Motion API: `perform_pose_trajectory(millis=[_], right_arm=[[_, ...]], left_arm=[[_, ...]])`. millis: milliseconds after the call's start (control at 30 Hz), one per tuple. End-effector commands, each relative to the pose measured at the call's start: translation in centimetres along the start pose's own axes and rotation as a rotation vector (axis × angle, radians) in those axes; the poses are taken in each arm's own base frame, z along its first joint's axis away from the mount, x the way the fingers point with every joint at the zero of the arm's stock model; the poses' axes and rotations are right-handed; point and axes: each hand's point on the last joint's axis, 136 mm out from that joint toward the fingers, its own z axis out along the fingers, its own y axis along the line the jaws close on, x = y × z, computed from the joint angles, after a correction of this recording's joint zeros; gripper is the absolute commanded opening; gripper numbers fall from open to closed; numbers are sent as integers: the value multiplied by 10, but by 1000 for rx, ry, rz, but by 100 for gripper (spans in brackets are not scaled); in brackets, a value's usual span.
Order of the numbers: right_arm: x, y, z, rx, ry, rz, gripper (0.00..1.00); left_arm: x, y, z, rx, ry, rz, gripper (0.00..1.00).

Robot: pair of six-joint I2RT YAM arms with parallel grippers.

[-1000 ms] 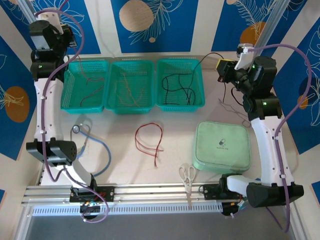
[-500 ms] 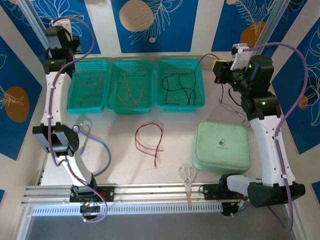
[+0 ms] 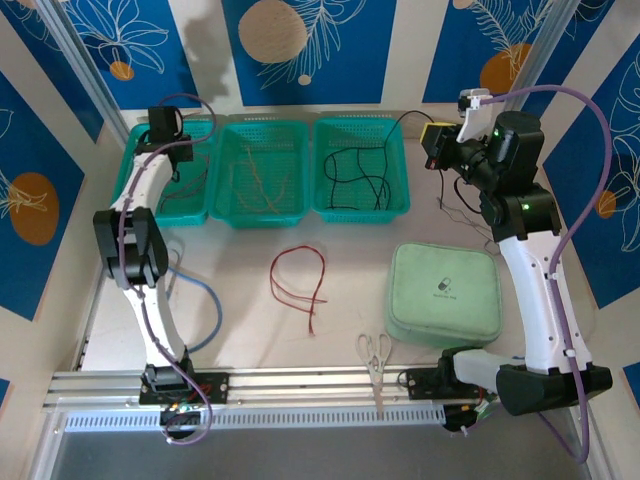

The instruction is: Untangle the cables

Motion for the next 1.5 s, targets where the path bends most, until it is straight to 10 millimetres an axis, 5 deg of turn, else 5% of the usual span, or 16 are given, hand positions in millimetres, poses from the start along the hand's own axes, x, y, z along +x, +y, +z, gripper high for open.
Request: perform_pose_trajectory(millis=[0,300,533,567,600,633,833,967,1167,1467], right_arm=[[-13,14,-10,-31,-30,-27,0],[-13,23,-10,-35,-12,-61,0],[-12,28,-5,-56,-1,-52,0],[-12,29,-5,-59,-2,-52,0],[-14,30,-4,-62,-4,-53,0],[-14,31,-4,-62,-4,-55,0],[-15,31,2,-69,1,-44,0],[-16,34,11,-87,-2,-23,0],[-13,27,45,-84,24,10,0],[11,4,109,-7,103,102,0]], left_arm=[[19,7,18,30,100,-114,0],[80,19,71,148,290,-379,0],[81,11,77,225,348,-391,0],[73,13,74,217,320,-393,12],[67,16,70,205,285,-392,42],[57,19,63,190,245,-386,55],[7,29,17,111,88,-269,87],[-17,27,-18,85,-6,-209,93],[-38,-2,-79,162,-60,-156,95],[-7,-75,-165,326,-95,-68,96]])
